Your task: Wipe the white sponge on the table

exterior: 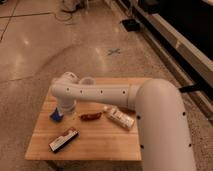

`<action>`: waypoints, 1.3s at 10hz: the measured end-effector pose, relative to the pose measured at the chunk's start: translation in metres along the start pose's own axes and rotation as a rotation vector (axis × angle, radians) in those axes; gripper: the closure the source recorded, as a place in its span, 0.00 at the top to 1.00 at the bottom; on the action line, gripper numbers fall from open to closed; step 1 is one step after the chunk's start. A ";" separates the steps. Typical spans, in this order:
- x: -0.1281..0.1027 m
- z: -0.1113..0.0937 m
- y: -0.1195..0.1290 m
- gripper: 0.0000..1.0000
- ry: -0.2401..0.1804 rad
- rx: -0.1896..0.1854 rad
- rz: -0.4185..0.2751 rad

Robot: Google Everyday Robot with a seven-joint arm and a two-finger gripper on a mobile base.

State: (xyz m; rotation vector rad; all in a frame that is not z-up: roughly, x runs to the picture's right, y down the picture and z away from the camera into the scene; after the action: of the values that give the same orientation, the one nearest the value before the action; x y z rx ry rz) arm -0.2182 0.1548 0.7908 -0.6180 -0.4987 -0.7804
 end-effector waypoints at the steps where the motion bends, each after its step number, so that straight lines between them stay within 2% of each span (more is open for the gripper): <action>1: 0.000 0.000 0.000 0.65 -0.001 0.000 0.000; 6: 0.000 0.000 -0.001 0.65 -0.002 0.002 -0.001; 8: 0.005 0.000 -0.012 0.65 -0.012 0.034 -0.039; 11: 0.025 -0.002 -0.027 0.65 -0.012 0.088 -0.086; 13: 0.036 0.002 -0.035 0.65 -0.002 0.096 -0.114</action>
State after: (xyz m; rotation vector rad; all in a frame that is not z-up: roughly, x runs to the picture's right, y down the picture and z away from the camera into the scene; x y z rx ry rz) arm -0.2234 0.1192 0.8260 -0.5048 -0.5738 -0.8588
